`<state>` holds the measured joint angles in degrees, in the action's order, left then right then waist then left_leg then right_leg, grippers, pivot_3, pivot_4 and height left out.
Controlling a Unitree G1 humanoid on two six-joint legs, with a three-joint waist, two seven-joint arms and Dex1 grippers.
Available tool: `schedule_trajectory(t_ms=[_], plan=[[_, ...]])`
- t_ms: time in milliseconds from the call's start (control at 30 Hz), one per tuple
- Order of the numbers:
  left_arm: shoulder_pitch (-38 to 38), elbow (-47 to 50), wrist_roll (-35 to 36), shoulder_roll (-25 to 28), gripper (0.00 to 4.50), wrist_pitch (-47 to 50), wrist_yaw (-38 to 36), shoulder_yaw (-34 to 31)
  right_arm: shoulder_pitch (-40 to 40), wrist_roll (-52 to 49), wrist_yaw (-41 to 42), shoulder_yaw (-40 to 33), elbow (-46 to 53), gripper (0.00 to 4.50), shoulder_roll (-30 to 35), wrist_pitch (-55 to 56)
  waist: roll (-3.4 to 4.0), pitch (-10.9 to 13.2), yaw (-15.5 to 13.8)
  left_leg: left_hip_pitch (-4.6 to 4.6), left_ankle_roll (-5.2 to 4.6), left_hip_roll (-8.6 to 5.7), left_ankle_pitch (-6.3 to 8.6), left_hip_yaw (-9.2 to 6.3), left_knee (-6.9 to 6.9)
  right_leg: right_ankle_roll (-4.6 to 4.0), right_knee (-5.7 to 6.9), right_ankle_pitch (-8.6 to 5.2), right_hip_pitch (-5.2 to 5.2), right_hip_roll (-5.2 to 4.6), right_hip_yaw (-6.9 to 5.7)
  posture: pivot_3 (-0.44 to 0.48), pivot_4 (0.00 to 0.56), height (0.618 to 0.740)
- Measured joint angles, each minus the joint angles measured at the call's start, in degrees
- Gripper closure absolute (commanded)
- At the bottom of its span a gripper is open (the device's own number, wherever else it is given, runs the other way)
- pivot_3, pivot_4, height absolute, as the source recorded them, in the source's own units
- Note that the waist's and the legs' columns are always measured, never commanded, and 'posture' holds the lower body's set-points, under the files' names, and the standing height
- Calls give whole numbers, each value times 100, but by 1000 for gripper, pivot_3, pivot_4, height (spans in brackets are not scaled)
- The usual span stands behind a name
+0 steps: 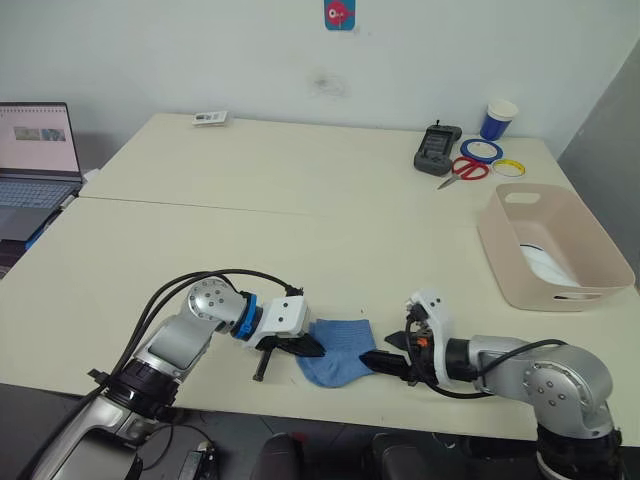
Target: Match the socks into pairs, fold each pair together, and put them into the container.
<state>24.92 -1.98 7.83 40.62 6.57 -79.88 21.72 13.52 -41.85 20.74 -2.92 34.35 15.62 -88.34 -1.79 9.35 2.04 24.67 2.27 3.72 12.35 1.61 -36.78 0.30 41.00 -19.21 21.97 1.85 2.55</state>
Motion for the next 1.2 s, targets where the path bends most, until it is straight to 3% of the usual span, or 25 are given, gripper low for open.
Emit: schedule_trajectory(t_ms=[467, 633, 933, 1067, 1200], plan=[[-66, 58, -14, 1, 4500, 46, 60, -53, 512, 27, -59, 358, -878, 12, -833, -60, 6, -7, 45, -1, 0, 1, 0, -1, 2, 0, 1, 0, -1, 1, -1, 0, 150, 725], [-66, 24, -13, -11, 4500, 32, 57, -73, 527, 34, -47, 366, -1120, 1201, -896, 40, 8, -8, 64, -2, 0, 1, 0, -2, 2, 0, 3, 0, -1, 1, -2, 0, 150, 725], [-238, -5, 275, -150, 4500, 322, 52, -287, 477, 34, -150, 392, -1191, 4364, -1078, 31, 9, -7, 76, 4, 0, 5, 0, -1, 2, 0, 1, 0, 3, -4, -1, 0, 150, 725], [-298, 253, 721, -141, 4500, 1191, -66, -352, 153, 23, -231, 251, -738, 4494, -992, 26, 10, -1, 83, 15, 0, 4, 0, -4, 2, 0, 0, 0, 10, -4, -4, 0, 150, 725], [-70, 484, 1106, -154, 3605, 2042, -97, -384, -341, -16, -246, -76, 133, 4494, -510, 4, 9, 4, 44, 18, 0, -4, 0, -3, 0, 1, -3, 0, 10, -5, -5, 0, 150, 725]])
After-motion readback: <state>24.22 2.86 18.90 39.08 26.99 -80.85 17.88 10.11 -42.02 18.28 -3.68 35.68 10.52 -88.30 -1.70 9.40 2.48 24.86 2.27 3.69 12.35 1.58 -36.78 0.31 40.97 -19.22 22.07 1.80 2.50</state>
